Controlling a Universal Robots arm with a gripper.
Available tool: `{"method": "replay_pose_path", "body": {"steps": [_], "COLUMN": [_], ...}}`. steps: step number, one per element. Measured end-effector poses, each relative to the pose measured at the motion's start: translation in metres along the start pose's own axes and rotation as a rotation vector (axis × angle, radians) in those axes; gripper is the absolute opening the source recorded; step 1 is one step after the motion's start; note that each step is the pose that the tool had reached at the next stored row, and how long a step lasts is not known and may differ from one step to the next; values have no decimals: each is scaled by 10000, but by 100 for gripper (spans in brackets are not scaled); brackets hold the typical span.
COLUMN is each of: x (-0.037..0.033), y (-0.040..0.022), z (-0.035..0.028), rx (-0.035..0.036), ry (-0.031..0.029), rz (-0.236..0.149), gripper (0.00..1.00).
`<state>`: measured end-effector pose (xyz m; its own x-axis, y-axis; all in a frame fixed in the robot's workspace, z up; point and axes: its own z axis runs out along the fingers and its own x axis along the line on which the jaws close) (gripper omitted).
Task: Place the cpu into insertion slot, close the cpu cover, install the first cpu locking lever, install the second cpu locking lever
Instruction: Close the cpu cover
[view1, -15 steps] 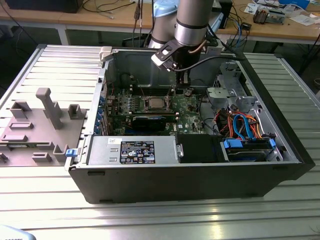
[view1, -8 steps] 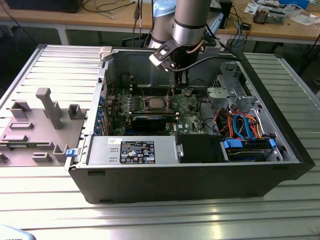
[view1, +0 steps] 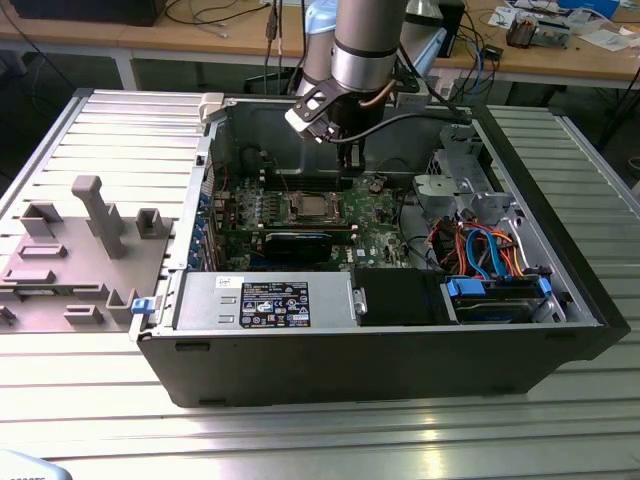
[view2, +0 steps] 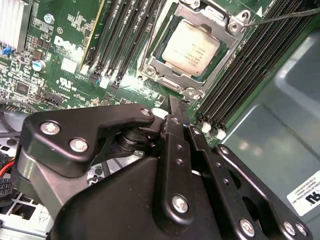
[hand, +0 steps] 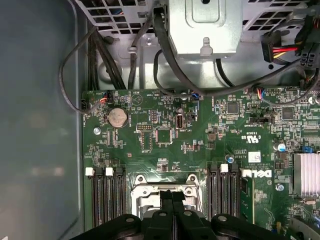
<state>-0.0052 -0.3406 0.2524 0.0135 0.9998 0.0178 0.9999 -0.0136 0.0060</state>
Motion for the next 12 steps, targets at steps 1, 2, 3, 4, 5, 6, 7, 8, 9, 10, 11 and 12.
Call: {"method": "replay_pose_path", "body": {"steps": [1, 2, 3, 4, 5, 6, 7, 8, 9, 10, 11, 12], "x": [-1, -2, -2, -2, -3, -3, -3, -3, -3, -3, -4, -4], "y": [-55, -139, -157, -172, -184, -194, -209, -224, -234, -244, -256, -265], "z": [4, 11, 12, 13, 14, 14, 16, 16, 17, 17, 18, 18], "rx": [0, 1, 0, 0, 0, 0, 0, 0, 0, 0, 0, 0], "ry": [-1, -1, -1, 0, 0, 0, 0, 0, 0, 0, 0, 0], "rz": [-1, -1, -1, -1, -1, -1, -1, 0, 0, -1, -1, 0], "gripper": [11, 11, 11, 11, 11, 11, 11, 11, 11, 11, 11, 11]}}
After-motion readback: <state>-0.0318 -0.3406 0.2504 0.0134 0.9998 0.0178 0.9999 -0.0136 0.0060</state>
